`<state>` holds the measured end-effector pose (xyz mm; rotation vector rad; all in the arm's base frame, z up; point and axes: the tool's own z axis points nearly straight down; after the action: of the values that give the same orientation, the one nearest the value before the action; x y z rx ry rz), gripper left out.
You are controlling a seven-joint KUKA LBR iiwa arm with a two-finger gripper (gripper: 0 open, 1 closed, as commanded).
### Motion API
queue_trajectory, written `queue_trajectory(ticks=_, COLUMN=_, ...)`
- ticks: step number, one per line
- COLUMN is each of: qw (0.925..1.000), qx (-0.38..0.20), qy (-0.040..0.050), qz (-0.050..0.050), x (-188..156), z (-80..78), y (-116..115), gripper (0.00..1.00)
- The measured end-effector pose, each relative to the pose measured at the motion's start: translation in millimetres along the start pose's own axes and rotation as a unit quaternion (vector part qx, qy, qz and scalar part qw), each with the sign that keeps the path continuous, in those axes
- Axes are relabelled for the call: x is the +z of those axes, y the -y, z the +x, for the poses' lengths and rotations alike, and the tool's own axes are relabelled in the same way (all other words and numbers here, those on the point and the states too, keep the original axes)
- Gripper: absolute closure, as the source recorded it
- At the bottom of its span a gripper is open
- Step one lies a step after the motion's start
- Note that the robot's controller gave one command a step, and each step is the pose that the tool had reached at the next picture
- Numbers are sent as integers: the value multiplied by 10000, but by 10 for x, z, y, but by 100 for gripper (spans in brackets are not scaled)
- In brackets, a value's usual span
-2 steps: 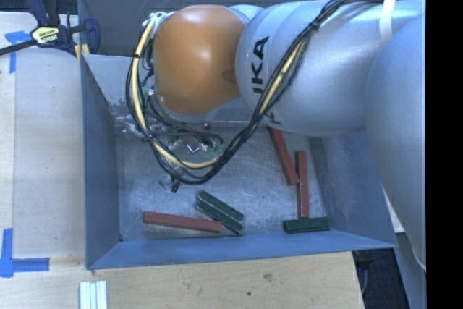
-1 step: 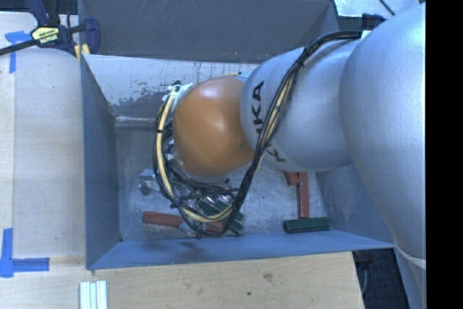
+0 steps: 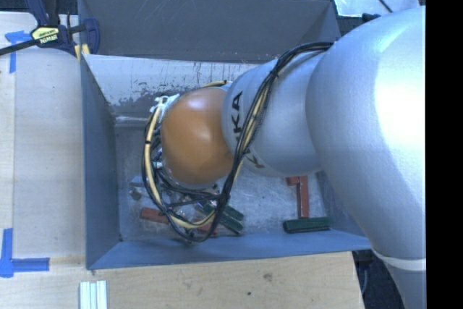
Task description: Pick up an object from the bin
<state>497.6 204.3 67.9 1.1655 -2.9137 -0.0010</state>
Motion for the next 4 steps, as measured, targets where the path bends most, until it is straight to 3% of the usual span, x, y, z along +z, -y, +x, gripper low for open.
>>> queue_trajectory(ticks=1, qw=10000, qx=17, qy=39, qz=17, x=-48, z=-19, y=17, gripper=100)
queue_trajectory(ticks=2, qw=9998, qx=161, qy=78, qz=30, x=-1440, z=-236, y=41, gripper=100)
queue_trajectory(ticks=3, qw=9998, qx=171, qy=32, qz=11, x=-1388, z=-215, y=37, gripper=0)
queue_trajectory(ticks=4, qw=10000, qx=-42, qy=-9, qz=-2, x=16, z=-225, y=193, gripper=0)
